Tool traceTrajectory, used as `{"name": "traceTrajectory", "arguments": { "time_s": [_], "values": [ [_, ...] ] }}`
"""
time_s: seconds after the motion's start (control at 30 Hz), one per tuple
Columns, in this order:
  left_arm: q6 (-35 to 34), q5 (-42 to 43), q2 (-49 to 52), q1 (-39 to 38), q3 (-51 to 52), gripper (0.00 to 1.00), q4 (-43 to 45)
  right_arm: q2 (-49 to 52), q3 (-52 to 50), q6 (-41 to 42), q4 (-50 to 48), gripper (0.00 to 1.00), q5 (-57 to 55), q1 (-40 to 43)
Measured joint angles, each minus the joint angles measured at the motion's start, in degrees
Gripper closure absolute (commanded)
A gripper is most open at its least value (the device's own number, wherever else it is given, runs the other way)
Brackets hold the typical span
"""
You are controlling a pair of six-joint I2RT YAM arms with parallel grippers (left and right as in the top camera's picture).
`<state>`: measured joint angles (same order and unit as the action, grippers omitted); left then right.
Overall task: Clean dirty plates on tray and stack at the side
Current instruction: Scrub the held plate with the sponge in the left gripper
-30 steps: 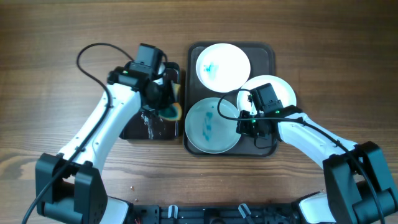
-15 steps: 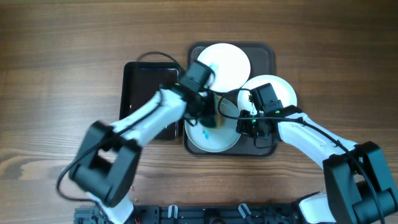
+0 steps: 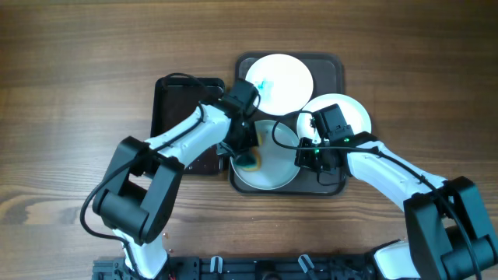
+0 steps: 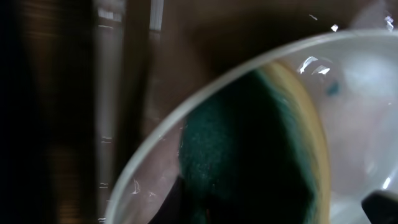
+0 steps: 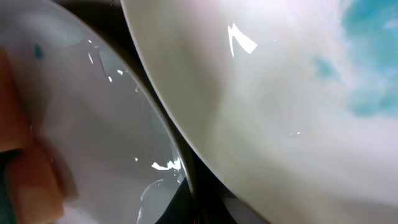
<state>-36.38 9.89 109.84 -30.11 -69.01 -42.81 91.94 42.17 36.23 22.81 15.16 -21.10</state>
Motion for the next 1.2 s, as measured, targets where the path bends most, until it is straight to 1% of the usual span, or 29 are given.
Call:
{"name": "traceTrajectory", "arguments": {
  "time_s": [0.13,0.37,0.47,0.6,0.83,0.93,1.0,1.07,1.2],
  "values": [
    [0.5,2.8,0.0,1.2,0.2,0.96,1.8,0.0,0.0,0.2,0.0,0.96,0.0,-0.1],
    [0.9,12.5,1.7,0.2,1.0,0.96,14.5,0.0,0.0,1.5,0.4,0.96,-0.7,0.5],
    [0.6,14.1,2.3,-1.8,1.0,0.96,17.3,0.0,0.0,1.5,0.5,0.96,-0.7,0.5],
    [0.4,15.1,2.9,-3.8,1.0,0.96,19.0,0.0,0.0,1.5,0.5,0.96,-0.7,0.5],
    [0.4,16.6,4.6,-4.0,0.5,0.96,19.9,0.0,0.0,1.5,0.5,0.96,-0.7,0.5],
    [0.5,16.4,4.7,-3.8,0.5,0.96,19.8,0.0,0.0,1.5,0.5,0.96,-0.7,0.5],
    [0.7,15.4,4.7,-3.5,-0.3,0.96,17.9,0.0,0.0,1.5,0.5,0.96,-0.7,0.5],
    [0.8,13.4,4.9,-3.4,-1.7,0.96,14.4,0.0,0.0,1.5,0.4,0.96,-0.7,0.5],
    [1.2,5.2,5.1,-2.4,-6.1,0.96,3.0,0.0,0.1,1.5,-0.1,0.96,-0.7,0.3]
  ]
}}
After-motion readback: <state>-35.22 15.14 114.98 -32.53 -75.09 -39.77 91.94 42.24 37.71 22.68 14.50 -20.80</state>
